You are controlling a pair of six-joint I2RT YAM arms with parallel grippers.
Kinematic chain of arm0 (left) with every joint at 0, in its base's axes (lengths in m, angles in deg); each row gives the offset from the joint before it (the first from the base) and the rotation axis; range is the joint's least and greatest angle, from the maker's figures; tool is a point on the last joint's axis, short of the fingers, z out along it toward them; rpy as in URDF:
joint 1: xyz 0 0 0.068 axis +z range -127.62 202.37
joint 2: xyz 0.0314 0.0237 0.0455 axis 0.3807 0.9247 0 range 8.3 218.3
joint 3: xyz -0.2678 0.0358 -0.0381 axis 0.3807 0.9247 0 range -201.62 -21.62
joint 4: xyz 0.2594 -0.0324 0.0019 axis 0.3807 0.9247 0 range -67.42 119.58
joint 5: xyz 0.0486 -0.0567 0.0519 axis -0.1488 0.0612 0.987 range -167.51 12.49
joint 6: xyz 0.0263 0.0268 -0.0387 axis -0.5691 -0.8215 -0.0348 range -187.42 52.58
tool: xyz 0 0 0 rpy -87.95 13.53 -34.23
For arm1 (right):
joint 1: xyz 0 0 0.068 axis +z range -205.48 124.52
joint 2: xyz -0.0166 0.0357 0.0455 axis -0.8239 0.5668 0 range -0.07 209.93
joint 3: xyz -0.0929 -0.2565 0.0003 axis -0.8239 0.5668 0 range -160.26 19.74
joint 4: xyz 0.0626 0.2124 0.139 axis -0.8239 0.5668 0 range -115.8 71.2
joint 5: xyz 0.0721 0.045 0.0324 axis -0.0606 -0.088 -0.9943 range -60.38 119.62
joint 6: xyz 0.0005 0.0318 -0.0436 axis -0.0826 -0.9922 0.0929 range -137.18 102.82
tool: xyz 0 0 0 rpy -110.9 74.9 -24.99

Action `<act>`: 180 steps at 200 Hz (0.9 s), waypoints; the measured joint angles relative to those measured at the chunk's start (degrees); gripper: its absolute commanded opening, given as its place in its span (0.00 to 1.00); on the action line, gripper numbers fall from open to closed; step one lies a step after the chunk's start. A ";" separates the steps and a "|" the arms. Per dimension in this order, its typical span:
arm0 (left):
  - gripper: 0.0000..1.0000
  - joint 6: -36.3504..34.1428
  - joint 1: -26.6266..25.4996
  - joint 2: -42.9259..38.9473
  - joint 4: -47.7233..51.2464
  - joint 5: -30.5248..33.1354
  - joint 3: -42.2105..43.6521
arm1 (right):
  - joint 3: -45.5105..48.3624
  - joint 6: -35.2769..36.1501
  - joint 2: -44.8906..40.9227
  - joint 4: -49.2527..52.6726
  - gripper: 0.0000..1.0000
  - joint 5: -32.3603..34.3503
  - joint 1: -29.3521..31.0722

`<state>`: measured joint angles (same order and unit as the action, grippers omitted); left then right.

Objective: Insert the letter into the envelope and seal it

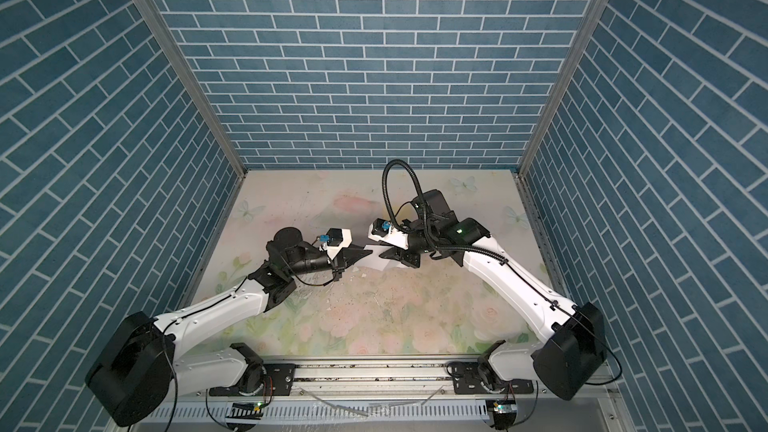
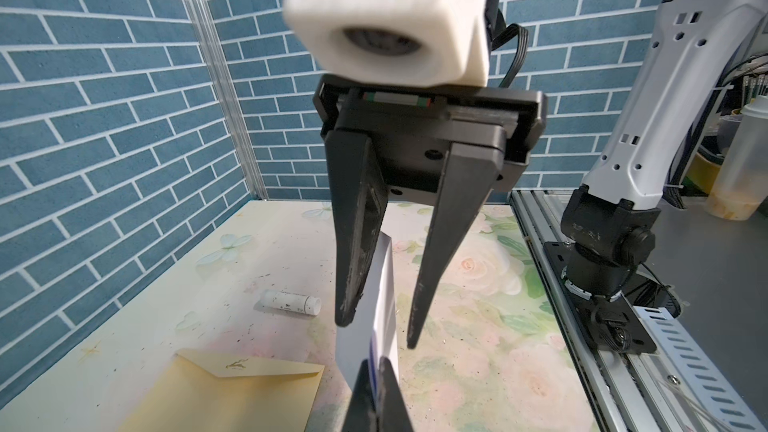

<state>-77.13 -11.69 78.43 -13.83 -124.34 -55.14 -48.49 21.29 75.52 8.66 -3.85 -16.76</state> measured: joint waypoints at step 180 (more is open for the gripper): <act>0.00 -4.26 -0.09 -1.66 2.78 0.68 0.28 | 2.64 1.44 -4.15 7.67 0.24 5.49 -2.51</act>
<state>-81.39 -11.78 76.77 -11.05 -123.66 -54.85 -45.85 22.74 71.37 16.33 1.64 -19.27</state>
